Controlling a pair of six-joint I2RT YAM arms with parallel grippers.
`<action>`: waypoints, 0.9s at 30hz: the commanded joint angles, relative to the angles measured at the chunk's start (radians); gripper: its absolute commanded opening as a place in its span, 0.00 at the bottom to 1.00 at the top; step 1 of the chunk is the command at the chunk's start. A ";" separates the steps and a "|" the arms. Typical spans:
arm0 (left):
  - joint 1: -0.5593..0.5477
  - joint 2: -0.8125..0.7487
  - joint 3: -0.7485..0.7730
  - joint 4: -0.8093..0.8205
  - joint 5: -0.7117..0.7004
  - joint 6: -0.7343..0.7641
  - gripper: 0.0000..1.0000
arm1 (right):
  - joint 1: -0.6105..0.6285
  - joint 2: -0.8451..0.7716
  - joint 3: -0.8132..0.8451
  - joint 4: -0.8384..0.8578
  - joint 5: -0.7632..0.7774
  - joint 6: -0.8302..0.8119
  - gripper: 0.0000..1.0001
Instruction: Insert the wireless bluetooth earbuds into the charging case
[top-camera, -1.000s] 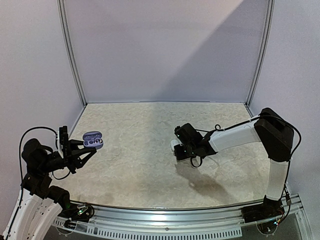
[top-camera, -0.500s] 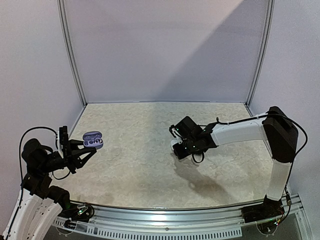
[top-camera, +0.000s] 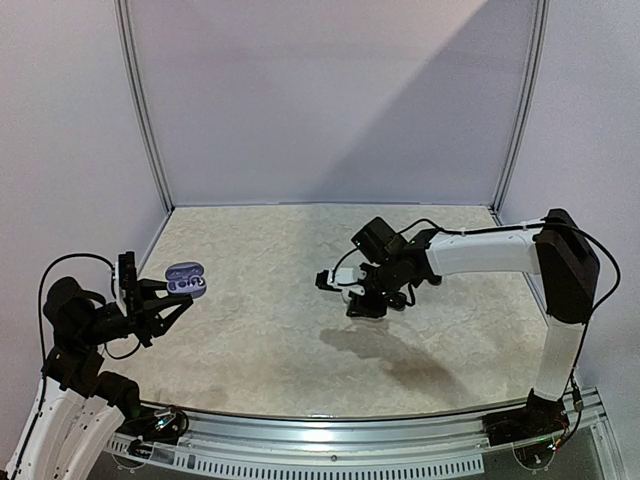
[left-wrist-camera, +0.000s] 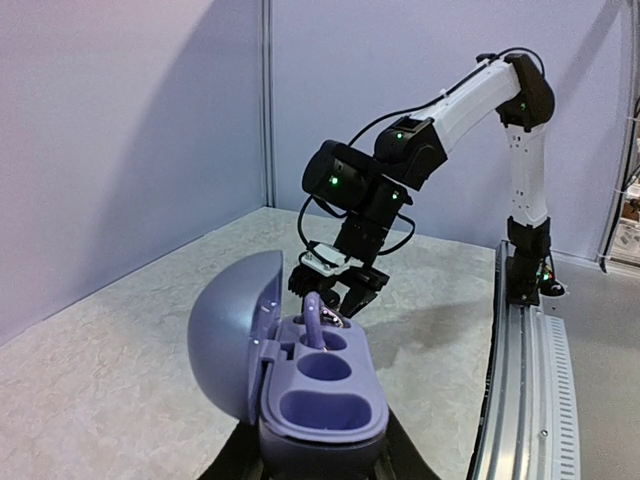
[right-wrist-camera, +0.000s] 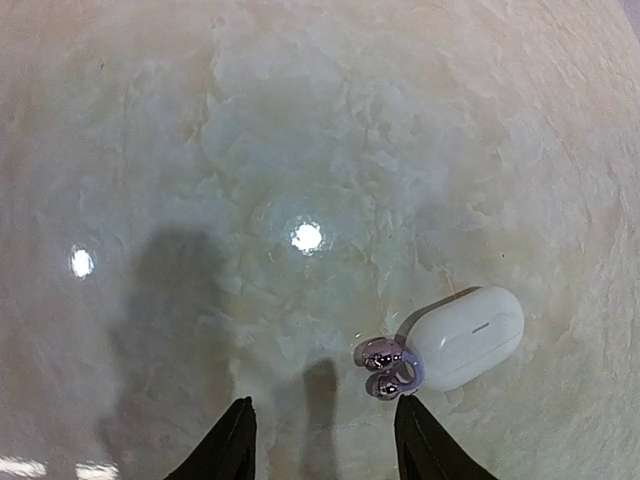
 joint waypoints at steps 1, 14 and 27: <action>0.010 0.006 -0.009 -0.006 0.002 0.007 0.00 | -0.015 0.052 0.013 -0.004 -0.020 -0.255 0.48; 0.012 0.011 -0.012 0.001 0.004 0.004 0.00 | -0.036 0.086 -0.015 0.113 0.040 -0.398 0.46; 0.011 0.021 -0.014 0.007 0.004 0.001 0.00 | -0.063 0.138 0.021 0.091 0.064 -0.427 0.35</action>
